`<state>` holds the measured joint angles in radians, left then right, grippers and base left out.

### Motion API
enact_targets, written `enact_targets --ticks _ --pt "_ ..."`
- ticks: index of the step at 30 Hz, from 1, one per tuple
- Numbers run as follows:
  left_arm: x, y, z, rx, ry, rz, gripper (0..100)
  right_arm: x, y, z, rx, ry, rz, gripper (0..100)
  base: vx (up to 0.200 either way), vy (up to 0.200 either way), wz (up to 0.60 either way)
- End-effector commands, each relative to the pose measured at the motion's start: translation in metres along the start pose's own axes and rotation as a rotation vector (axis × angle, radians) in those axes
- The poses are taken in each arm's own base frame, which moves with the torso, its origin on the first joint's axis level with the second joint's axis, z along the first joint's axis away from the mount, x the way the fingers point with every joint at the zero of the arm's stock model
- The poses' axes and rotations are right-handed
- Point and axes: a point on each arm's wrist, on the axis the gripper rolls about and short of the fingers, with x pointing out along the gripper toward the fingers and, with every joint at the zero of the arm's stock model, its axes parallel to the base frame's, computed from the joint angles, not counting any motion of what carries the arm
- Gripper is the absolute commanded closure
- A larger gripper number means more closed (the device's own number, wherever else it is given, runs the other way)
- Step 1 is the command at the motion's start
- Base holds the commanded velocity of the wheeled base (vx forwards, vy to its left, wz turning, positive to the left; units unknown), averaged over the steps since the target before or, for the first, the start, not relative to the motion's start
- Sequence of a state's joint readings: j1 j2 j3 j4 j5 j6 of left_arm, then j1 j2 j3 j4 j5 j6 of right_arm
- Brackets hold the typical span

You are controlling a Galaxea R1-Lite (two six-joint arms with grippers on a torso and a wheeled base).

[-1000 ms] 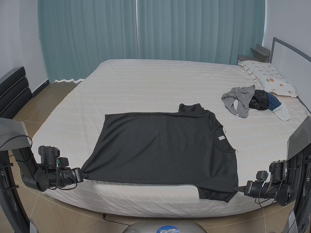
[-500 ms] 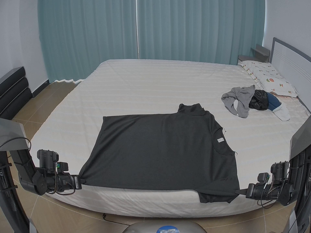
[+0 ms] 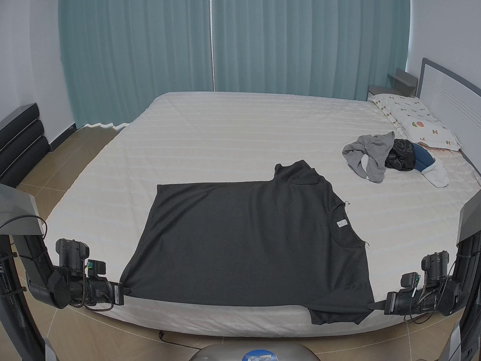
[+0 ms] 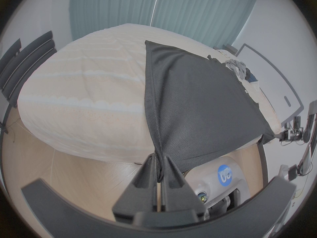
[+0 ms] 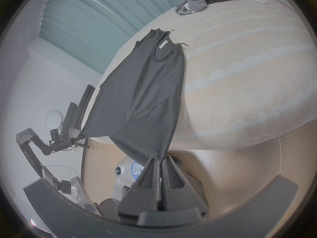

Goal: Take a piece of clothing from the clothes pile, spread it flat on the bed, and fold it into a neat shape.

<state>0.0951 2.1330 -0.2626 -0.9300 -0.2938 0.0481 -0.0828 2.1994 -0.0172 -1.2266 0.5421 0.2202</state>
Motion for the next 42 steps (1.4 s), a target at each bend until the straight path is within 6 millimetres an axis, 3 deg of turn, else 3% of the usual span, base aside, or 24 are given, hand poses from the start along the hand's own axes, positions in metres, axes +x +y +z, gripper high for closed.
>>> enact_targets --ticks 1,17,27,32,34,35,42 --pt "-0.004 -0.001 -0.006 0.025 0.017 0.014 100 -0.009 0.005 0.000 -0.012 -0.017 -0.001 100 0.000 0.000 0.00" --pt "-0.021 -0.007 -0.020 0.146 0.049 0.035 100 -0.026 0.013 -0.006 -0.082 0.029 -0.020 100 0.000 0.000 0.00" --pt "-0.021 -0.006 -0.007 0.146 -0.011 0.046 100 -0.027 0.017 0.007 -0.123 -0.076 0.005 100 0.000 0.000 0.00" --pt "-0.019 -0.006 0.022 0.001 -0.132 0.045 100 -0.020 0.022 0.036 -0.092 -0.222 0.023 100 0.000 0.000 0.00" --pt "-0.019 -0.006 0.024 -0.007 -0.138 0.044 100 -0.019 0.021 0.037 -0.091 -0.227 0.020 100 0.000 0.000 0.00" --pt "-0.014 -0.010 0.043 -0.074 -0.203 0.022 100 -0.010 0.019 0.054 -0.086 -0.276 -0.011 100 0.000 0.000 0.00" --pt "-0.009 -0.027 0.090 -0.312 -0.358 0.031 100 0.003 0.026 0.080 -0.090 -0.348 0.007 100 0.000 0.000 0.00"
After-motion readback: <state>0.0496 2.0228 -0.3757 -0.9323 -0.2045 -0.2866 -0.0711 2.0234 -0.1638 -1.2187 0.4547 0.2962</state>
